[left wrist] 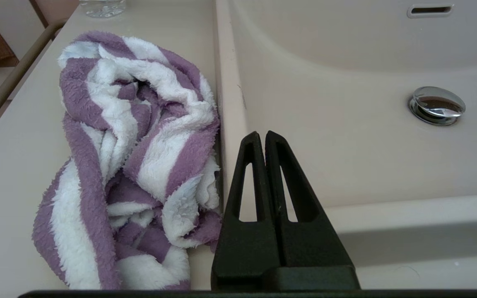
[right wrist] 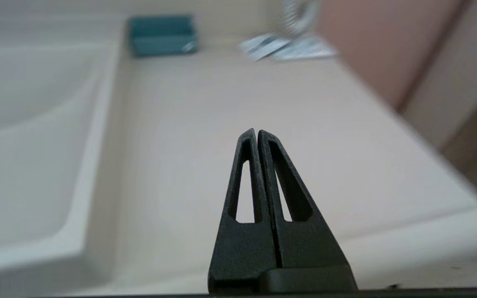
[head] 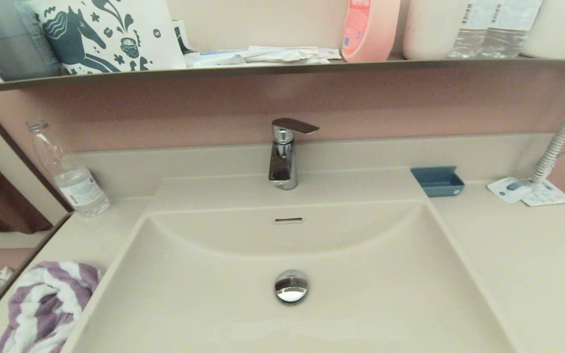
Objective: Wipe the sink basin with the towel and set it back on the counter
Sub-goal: Pick up the cloth
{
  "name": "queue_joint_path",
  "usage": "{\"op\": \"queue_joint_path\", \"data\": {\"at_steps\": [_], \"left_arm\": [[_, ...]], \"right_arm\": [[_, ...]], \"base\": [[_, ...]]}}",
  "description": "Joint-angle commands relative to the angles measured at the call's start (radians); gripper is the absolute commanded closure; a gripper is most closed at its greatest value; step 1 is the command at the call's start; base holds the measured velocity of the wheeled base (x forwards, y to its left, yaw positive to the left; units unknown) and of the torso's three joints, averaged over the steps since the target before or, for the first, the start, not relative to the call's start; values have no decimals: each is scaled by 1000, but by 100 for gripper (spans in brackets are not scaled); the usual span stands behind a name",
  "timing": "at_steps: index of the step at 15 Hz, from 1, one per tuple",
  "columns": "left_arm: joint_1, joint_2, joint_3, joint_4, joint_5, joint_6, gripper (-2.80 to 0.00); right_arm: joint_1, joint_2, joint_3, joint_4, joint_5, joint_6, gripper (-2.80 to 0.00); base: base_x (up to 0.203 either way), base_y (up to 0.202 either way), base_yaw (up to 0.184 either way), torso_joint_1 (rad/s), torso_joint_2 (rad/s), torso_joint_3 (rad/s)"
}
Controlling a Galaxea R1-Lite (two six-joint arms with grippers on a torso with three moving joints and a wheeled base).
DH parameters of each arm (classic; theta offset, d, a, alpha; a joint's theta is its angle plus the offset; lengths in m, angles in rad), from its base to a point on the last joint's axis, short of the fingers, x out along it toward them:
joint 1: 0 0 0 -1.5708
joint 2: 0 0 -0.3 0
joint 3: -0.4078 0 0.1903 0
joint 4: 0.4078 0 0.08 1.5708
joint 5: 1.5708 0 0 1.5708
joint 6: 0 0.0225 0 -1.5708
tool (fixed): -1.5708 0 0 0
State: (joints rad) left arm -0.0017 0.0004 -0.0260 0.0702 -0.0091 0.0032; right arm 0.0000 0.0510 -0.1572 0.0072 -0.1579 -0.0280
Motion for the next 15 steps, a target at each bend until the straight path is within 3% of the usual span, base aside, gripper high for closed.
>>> {"op": "queue_joint_path", "data": {"at_steps": [1, 6, 15], "left_arm": [[0, 0, 0, 0, 0, 0, 0], [0, 0, 0, 0, 0, 0, 0], [-1, 0, 1, -1, 0, 8, 0]], "right_arm": [[2, -49, 89, -3, 71, 19, 0], [2, -51, 157, -10, 146, 16, 0], [2, -51, 157, -10, 144, 49, 0]], "base": [[0, 0, 0, 0, 0, 0], [0, 0, 0, 0, 0, 0], [0, 0, 0, 0, 0, 0]]}}
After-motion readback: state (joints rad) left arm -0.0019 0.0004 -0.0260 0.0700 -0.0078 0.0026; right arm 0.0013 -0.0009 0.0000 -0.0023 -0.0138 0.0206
